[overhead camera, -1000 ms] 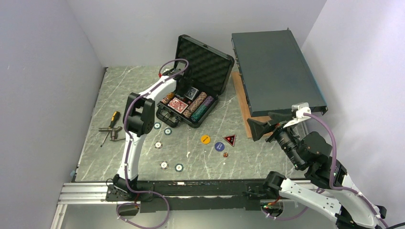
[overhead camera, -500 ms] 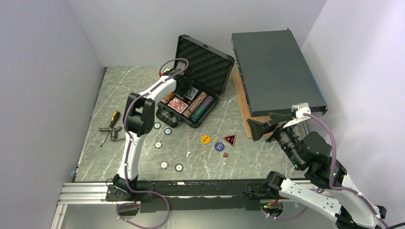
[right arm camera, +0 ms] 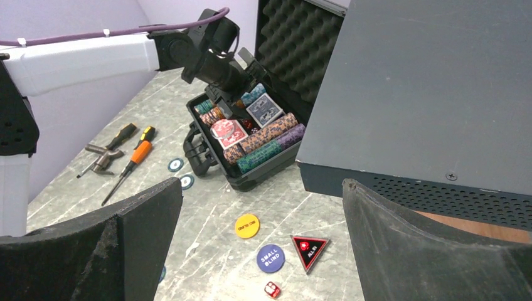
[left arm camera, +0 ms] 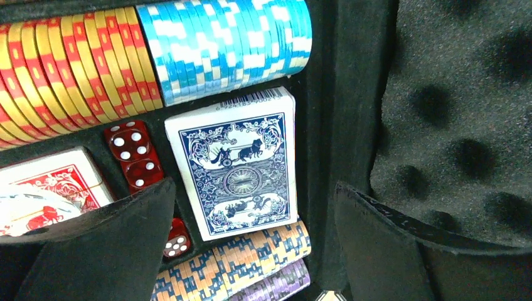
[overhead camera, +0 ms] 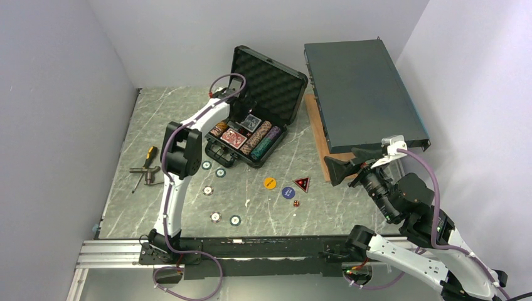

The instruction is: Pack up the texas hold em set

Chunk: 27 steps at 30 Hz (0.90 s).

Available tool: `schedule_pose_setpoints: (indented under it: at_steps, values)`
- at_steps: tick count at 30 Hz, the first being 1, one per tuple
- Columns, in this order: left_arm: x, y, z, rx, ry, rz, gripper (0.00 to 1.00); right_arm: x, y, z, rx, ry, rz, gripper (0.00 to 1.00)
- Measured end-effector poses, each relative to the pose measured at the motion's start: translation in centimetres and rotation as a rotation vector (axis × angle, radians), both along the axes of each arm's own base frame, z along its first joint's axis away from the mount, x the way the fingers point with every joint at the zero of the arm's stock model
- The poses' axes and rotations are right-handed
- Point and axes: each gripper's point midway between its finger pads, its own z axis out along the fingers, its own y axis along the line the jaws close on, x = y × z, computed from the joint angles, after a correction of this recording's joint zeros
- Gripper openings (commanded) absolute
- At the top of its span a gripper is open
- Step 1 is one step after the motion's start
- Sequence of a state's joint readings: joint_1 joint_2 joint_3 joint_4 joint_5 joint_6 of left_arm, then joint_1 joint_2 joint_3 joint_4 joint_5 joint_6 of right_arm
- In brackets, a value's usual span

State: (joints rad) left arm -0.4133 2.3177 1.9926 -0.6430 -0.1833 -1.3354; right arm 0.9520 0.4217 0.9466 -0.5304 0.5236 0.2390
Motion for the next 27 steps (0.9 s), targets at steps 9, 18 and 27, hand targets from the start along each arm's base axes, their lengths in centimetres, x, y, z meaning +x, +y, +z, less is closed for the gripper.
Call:
schedule_pose_setpoints:
  at_steps: [9, 18, 27]
  values:
    - [-0.1, 0.1, 2.2, 0.002, -0.081, -0.154, 0.57, 0.0, 0.1, -0.1, -0.003, 0.002, 0.001, 1.00]
    - [1.6, -3.2, 5.7, -0.055, -0.282, -0.396, 0.21, 0.2, 0.4, -0.4, -0.015, 0.012, 0.005, 1.00]
    - [0.7, -3.2, 0.5, -0.075, -0.230, -0.395, 0.18, 0.3, 0.6, -0.5, -0.021, 0.016, 0.005, 1.00]
